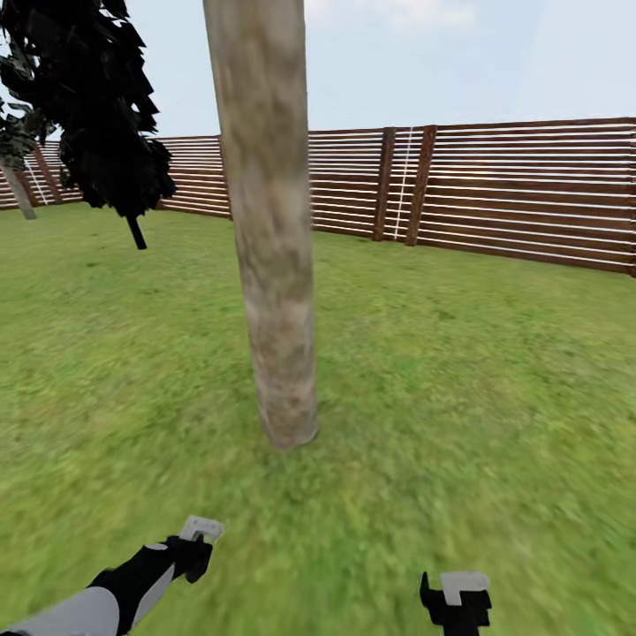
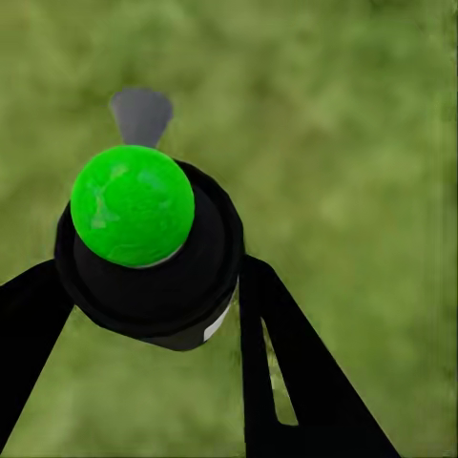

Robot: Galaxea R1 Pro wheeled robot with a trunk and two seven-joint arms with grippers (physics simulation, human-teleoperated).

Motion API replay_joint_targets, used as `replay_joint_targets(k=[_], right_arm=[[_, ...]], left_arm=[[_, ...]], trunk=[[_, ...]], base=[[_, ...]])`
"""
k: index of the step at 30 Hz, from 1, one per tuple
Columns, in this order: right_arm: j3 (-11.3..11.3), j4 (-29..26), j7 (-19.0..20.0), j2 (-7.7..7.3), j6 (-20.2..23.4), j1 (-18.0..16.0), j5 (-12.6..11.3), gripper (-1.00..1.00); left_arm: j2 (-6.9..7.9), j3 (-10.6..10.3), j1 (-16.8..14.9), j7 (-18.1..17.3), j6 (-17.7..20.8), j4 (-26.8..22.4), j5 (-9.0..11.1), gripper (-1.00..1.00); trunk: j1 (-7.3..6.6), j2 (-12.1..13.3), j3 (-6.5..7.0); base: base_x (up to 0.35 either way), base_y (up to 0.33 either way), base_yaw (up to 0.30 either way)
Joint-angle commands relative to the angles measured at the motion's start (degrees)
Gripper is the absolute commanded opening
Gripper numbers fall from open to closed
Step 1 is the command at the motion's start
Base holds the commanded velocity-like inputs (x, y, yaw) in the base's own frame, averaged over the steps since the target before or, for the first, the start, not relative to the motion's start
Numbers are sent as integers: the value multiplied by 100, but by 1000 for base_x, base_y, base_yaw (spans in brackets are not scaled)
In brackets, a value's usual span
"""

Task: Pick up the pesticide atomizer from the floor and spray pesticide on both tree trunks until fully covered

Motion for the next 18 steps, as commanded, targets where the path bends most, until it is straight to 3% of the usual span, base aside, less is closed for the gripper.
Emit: replay_joint_targets(k=[1, 3, 6, 8, 12, 16, 17, 18], right_arm=[[2, -2, 0, -11, 0, 0, -53, 100], [0, -7, 0, -31, 0, 0, -252, 100], [2, -21, 2, -221, 0, 0, -845, 100], [9, -23, 9, -334, 6, 0, -1104, 100], [45, 0, 47, -301, 1, 0, -1144, 100], [56, 19, 90, -100, -5, 0, -1116, 100], [64, 21, 456, -57, -4, 0, -1024, 100], [61, 22, 1056, -77, 2, 0, -955, 100]], left_arm=[[-2, 2, -1, 8, 247, -191, -5, -100], [-2, 29, 3, 14, 544, -456, -10, -100], [1, 356, -8, 170, 772, -611, -16, -100], [34, 564, -1, 353, 914, -634, -17, -100], [64, 603, 37, 404, 937, -636, -63, -100], [-25, 602, -44, 402, 1116, -682, -31, -100], [-124, 603, -96, 402, 1355, -890, -20, -100], [-164, 604, -113, 401, 1527, -1108, -22, -100]], trunk=[[0, 0, 0], [0, 0, 0], [0, 0, 0], [0, 0, 0], [0, 0, 0], [0, 0, 0], [0, 0, 0], [0, 0, 0]], base=[[255, -190, -264], [267, -191, -269], [280, -189, -272], [276, -121, -273], [86, -24, -157], [5, -1, -12], [0, 0, 0], [0, 0, 0]])
